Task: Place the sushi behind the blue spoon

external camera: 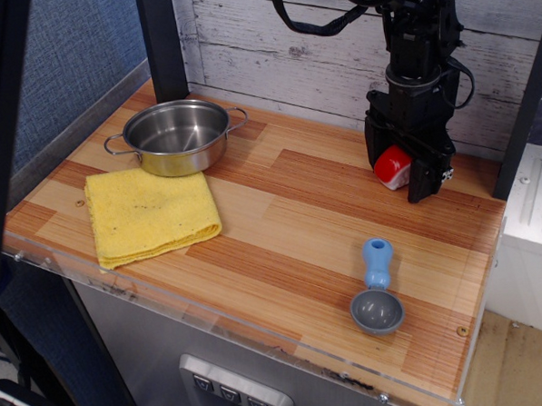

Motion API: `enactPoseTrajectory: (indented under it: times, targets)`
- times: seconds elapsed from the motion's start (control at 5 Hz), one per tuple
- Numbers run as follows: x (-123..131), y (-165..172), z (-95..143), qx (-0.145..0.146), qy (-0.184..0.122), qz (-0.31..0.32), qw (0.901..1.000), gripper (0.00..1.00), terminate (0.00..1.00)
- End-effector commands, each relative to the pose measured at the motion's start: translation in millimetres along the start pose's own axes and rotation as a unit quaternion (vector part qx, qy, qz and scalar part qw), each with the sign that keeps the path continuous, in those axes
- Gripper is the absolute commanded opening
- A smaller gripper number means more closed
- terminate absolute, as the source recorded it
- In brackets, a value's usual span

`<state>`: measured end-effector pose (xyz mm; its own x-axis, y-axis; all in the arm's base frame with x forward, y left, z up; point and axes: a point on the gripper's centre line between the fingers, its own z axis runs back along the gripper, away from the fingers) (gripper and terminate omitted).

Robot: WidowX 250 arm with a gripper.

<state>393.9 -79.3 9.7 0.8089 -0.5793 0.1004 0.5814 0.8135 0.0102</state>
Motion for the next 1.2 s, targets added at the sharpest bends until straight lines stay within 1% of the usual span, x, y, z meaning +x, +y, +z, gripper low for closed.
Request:
enactPoseTrajectory:
  times: [0.0,0.2,0.4,0.6,0.8,1.0]
  targets:
    - [-4,6,42,0.015,-0.043,0.014,0.9989,1.0,0.0]
    - [-6,19,74,0.032,-0.077,0.041,0.9957,1.0,0.0]
    - [-12,31,112,0.048,-0.103,0.075,0.9908,1.0,0.0]
    - [-26,39,151,0.058,-0.141,0.106,0.9826,1.0,0.0]
    - [-43,45,175,0.077,-0.152,0.138,0.9757,1.0,0.0]
    - [-43,45,175,0.077,-0.152,0.138,0.9757,1.0,0.0]
